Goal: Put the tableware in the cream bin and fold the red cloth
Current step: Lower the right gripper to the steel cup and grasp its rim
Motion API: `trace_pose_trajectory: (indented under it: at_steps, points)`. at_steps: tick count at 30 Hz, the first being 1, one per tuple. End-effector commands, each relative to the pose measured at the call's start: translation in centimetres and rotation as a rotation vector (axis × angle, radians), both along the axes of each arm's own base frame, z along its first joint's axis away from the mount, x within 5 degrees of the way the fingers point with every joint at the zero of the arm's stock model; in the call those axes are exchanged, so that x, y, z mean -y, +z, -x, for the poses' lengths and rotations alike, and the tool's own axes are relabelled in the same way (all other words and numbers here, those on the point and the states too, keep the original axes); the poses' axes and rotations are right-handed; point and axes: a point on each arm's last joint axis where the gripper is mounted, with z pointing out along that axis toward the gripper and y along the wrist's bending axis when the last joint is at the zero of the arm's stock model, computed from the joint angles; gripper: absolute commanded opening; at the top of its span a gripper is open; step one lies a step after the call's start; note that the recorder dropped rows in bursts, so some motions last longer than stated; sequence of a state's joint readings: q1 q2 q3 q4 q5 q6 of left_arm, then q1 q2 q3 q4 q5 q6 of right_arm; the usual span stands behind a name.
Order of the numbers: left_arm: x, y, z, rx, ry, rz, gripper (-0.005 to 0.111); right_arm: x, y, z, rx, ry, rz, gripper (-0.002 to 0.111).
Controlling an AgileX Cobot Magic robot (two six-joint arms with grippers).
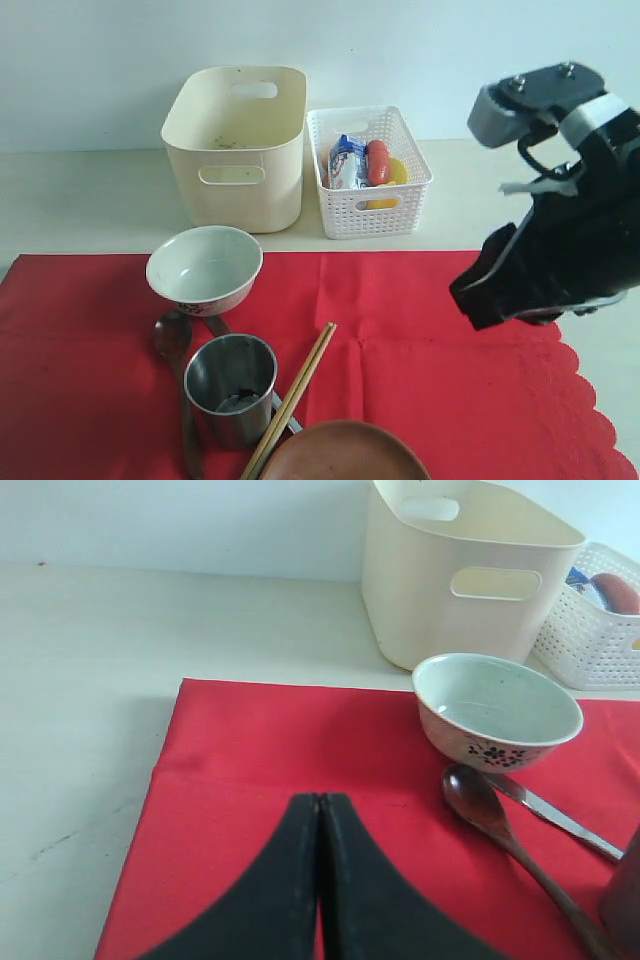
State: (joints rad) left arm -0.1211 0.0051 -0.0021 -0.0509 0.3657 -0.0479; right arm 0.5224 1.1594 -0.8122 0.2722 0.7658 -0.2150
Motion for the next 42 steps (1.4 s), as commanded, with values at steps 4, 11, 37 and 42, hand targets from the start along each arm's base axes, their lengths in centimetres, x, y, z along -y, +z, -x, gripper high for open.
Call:
trace_pose_trajectory:
  at_steps: [4, 11, 37, 42]
  points:
    - [0.0, 0.0, 0.0, 0.011, 0.005, 0.01, 0.0, -1.0, -3.4, -0.5, -0.066, 0.094, 0.01, 0.032]
    - [0.0, 0.0, 0.0, 0.011, 0.005, 0.01, 0.0, -3.3, -6.2, -1.3, -0.176, 0.258, -0.074, 0.032]
    - [0.0, 0.0, 0.0, 0.011, 0.005, 0.01, 0.0, -10.5, -5.6, -6.1, -0.178, 0.263, -0.01, 0.056]
    - [0.0, 0.0, 0.0, 0.011, 0.005, 0.01, 0.0, -12.8, -6.3, -7.1, -0.152, 0.217, 0.112, 0.056]
